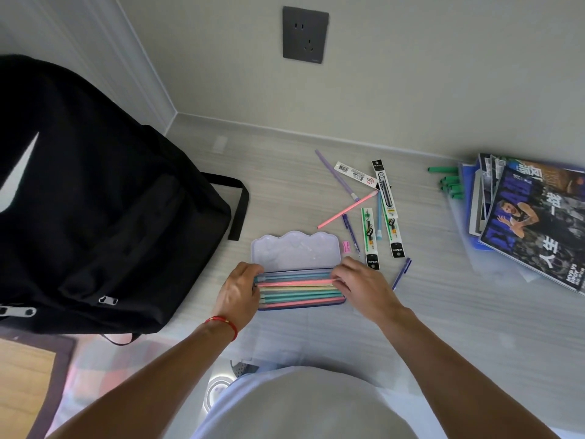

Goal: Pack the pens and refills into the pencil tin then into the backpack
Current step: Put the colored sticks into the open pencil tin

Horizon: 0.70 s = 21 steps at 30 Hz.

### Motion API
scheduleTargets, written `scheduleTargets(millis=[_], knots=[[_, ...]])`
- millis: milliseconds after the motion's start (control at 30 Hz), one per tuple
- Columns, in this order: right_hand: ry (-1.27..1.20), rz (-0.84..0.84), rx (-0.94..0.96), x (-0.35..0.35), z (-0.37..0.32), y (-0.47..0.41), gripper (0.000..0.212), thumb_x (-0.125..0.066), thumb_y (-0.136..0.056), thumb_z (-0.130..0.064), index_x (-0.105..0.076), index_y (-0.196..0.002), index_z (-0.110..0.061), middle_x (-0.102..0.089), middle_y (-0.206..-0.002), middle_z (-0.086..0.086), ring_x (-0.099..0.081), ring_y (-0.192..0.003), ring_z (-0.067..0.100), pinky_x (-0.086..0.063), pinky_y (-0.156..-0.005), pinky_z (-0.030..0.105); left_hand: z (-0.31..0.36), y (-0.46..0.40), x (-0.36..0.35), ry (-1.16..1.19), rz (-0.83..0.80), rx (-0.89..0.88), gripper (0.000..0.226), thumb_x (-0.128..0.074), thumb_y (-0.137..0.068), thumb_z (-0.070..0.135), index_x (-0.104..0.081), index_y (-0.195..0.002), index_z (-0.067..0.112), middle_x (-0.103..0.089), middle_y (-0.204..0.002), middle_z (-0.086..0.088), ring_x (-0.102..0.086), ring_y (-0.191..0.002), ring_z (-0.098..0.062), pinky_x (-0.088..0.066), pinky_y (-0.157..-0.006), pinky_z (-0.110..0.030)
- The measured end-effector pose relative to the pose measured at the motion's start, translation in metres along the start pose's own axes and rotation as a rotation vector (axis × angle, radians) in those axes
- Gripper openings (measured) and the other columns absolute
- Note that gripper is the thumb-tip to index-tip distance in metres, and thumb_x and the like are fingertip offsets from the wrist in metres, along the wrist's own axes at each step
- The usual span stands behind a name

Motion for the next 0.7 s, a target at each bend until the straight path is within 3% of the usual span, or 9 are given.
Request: scheduleTargets(millis=[133, 233, 400, 600, 700], knots=[[0.027, -0.015, -0.007, -0.002, -0.005, -0.013, 0.016, -0.062, -0.099, -0.027, -0.071, -0.109, -0.018, -0.062, -0.106, -0.001, -0.063, -0.1, 0.017, -0.057, -0.075, 0.034, 0.002, -0.003, 0.005, 0.014, -0.012, -0.023, 0.031, -0.058, -0.086, 0.001, -0.061, -0.111, 0.02, -0.06, -0.105, 0.001, -0.052, -0.085, -0.01, -0.046, -0.072, -0.012], [0.028, -0.035, -0.023, -0.006, -0.006, -0.016, 0.02, -0.063, -0.098, -0.027, -0.071, -0.114, -0.018, -0.061, -0.109, 0.0, -0.063, -0.104, 0.017, -0.057, -0.079, 0.033, 0.003, -0.003, 0.007, -0.021, -0.032, -0.057, 0.028, -0.06, -0.088, 0.003, -0.064, -0.111, 0.018, -0.06, -0.109, -0.001, -0.056, -0.091, -0.014, -0.046, -0.078, -0.017], [-0.024, -0.005, -0.084, -0.01, -0.001, -0.006, 0.013, -0.069, -0.093, -0.019, -0.073, -0.105, -0.016, -0.061, -0.106, 0.0, -0.066, -0.094, 0.019, -0.059, -0.072, 0.034, 0.009, -0.003, 0.007, -0.126, -0.046, -0.093, 0.02, -0.06, -0.093, 0.01, -0.072, -0.108, 0.017, -0.062, -0.11, -0.004, -0.059, -0.099, -0.021, -0.057, -0.082, -0.035], [-0.105, 0.043, -0.098, -0.012, 0.001, 0.0, 0.013, -0.068, -0.094, -0.012, -0.076, -0.104, -0.013, -0.06, -0.103, 0.002, -0.067, -0.081, 0.02, -0.059, -0.068, 0.034, 0.014, -0.007, 0.006, -0.226, -0.09, -0.083, 0.018, -0.059, -0.097, 0.027, -0.076, -0.104, 0.023, -0.058, -0.111, 0.0, -0.058, -0.099, -0.016, -0.058, -0.079, -0.03], [-0.199, 0.112, -0.186, -0.003, 0.017, -0.001, 0.013, -0.066, -0.094, -0.009, -0.074, -0.103, -0.01, -0.063, -0.103, 0.003, -0.069, -0.085, 0.021, -0.058, -0.071, 0.036, 0.019, -0.015, 0.009, -0.233, -0.086, -0.065, 0.019, -0.058, -0.097, 0.025, -0.077, -0.101, 0.022, -0.06, -0.11, -0.001, -0.057, -0.099, -0.016, -0.057, -0.079, -0.03]])
Point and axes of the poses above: each hand's wrist, its own y-axis away from the middle knuckle, its own x-axis out of the back of the hand, z = x × y, the point moved 4 cm from there along -y, towards the middle knuckle
